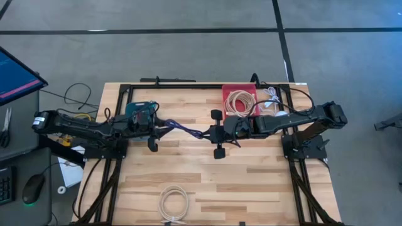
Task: Pick & Place USB Port
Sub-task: Put the violet charger cable in the blue bin
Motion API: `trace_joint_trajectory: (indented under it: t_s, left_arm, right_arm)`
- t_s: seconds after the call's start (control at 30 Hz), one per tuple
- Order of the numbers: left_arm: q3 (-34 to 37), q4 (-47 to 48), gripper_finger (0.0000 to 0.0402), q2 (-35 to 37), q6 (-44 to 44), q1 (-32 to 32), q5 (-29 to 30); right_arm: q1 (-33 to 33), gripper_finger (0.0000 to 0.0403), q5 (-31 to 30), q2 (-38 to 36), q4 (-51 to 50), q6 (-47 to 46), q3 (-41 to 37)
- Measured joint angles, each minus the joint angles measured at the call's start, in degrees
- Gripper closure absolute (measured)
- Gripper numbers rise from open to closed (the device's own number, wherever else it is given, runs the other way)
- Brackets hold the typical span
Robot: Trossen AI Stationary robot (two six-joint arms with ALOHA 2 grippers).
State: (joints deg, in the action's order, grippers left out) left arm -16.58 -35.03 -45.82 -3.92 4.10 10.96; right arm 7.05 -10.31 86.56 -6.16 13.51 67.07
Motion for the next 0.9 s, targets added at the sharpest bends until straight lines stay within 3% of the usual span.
trace_joint_trajectory:
  t_s: [0.23, 0.6, 0.8, 0.9]
  left_arm:
    - [-0.02, -0.24, 0.0389, 0.02, 0.17, 0.00, 0.13]
    - [-0.02, -0.22, 0.0393, 0.02, 0.22, 0.00, 1.42]
    - [-0.02, -0.17, 0.0394, 0.00, 0.95, 0.00, 3.11]
    - [-0.02, 0.28, 0.0395, 0.00, 2.20, -0.03, 5.73]
  right_arm:
    - [0.00, 0.0403, 0.02, 0.00, -0.15, -0.04, 0.00]
    - [-0.02, 0.0399, -0.06, 0.00, -0.19, -0.94, 0.00]
    - [-0.55, 0.0377, -0.27, -0.31, -4.80, -3.05, 0.02]
    - [-0.57, 0.0360, -3.30, -0.46, -6.43, -3.07, 0.04]
